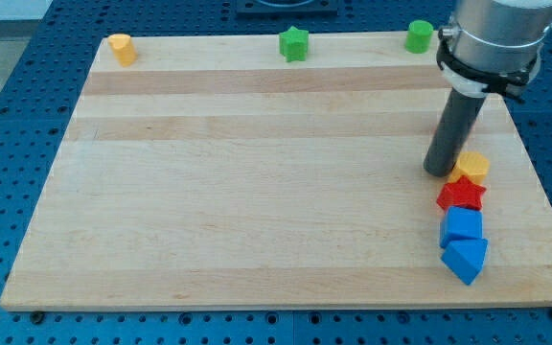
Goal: Place the arm on top of the yellow heart
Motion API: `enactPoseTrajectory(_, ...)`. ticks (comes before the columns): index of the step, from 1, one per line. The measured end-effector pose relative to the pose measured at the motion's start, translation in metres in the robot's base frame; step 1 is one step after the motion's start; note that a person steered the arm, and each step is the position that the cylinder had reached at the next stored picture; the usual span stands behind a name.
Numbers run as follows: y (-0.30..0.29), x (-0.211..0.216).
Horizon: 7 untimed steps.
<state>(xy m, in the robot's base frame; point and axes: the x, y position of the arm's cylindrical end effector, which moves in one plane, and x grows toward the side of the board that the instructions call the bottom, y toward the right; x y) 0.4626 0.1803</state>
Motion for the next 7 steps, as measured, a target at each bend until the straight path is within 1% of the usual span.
enactPoseTrajectory(1,-0.014,-0.002)
enactPoseTrajectory(3,-0.155,-0.016)
enactPoseTrajectory(4,-0.250,-0.016)
enactPoseTrajectory(5,-0.348,-0.039)
enactPoseTrajectory(6,-0.424,-0.095)
enactPoseTrajectory(7,-0.485,-0.136)
